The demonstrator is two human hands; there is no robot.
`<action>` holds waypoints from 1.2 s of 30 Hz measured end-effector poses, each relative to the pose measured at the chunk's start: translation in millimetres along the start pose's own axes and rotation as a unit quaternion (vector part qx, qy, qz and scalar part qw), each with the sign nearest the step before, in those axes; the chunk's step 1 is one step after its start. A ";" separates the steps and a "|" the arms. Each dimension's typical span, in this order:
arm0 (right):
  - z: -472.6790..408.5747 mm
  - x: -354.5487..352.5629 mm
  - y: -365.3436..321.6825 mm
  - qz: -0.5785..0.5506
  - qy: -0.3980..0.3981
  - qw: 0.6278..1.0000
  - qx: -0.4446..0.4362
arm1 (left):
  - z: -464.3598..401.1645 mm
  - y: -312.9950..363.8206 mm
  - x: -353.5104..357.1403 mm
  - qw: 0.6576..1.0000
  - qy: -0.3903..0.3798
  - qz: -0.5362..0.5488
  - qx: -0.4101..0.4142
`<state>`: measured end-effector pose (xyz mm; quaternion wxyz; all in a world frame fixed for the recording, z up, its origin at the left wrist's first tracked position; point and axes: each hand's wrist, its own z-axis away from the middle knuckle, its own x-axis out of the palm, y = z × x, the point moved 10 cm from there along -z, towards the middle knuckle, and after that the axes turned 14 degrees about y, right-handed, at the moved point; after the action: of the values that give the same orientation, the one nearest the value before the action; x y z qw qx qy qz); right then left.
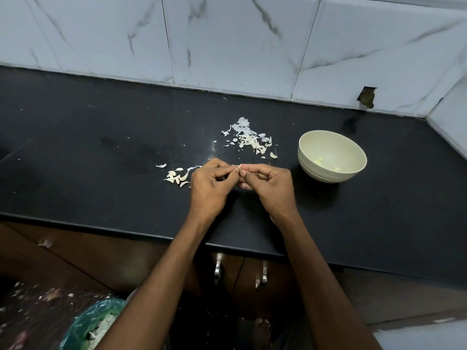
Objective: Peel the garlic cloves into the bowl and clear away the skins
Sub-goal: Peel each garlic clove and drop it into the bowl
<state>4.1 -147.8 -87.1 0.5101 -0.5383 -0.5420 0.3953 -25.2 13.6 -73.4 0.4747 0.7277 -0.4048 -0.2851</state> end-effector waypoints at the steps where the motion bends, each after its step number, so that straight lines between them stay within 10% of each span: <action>1: 0.3 0.2 0.1 0.002 -0.001 1.000 -0.002 | -0.1 -0.3 -0.1 1.000 0.000 0.002 -0.005; 36: 1.9 0.7 6.4 0.010 0.009 1.000 0.001 | -0.1 -5.1 0.1 1.000 -0.004 0.000 -0.026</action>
<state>3.4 -146.2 -93.6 0.5117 -0.5467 -0.5316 0.3958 -23.4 14.7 -78.0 0.4916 0.7140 -0.3989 -0.2990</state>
